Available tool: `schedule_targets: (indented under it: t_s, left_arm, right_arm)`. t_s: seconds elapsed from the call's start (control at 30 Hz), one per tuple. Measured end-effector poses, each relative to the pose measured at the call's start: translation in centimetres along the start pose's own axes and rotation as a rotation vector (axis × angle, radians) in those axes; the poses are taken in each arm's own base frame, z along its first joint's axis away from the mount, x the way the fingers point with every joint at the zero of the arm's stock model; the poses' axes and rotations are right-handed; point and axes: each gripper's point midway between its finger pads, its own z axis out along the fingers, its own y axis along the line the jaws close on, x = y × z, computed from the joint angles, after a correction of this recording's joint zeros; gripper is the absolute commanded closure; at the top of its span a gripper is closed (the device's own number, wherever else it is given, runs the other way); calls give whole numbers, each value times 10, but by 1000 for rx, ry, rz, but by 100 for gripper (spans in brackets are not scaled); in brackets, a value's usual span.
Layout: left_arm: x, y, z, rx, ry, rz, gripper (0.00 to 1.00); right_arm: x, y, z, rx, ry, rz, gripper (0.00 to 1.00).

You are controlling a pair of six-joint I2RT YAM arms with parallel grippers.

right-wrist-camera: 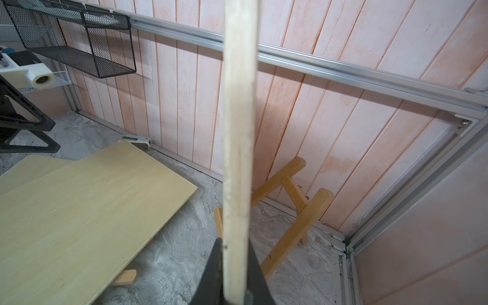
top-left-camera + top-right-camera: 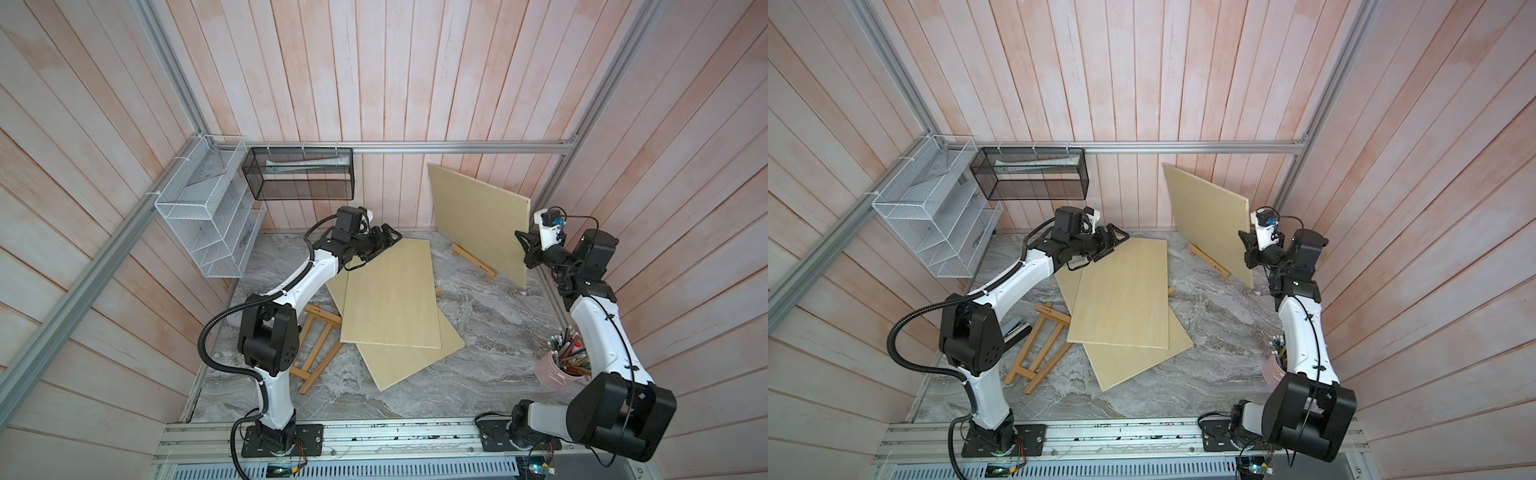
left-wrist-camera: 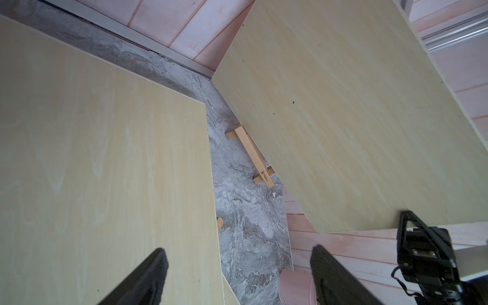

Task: Assemble the easel
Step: Place the drawing board on the easel.

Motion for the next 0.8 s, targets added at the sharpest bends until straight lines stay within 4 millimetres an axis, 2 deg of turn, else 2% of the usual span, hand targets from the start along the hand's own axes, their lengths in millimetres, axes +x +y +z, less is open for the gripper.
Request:
schedule_targets:
  t_s: [0.17,0.47,0.63,0.8]
  left_arm:
    - [17,-23,15,30,35,37,12]
    - [39,-15,44,8,105,27,11]
    - [46,-25,61,19,130,40,11]
    - [50,-34,68,35,145,50,11]
  right_arm:
    - [14,-4,-2,-7,-3,7,100]
    - [35,-18,-12,-13,-2,48,100]
    - [43,-23,-13,-21,-3,59,100]
    - [56,-34,-16,-21,8,83,100]
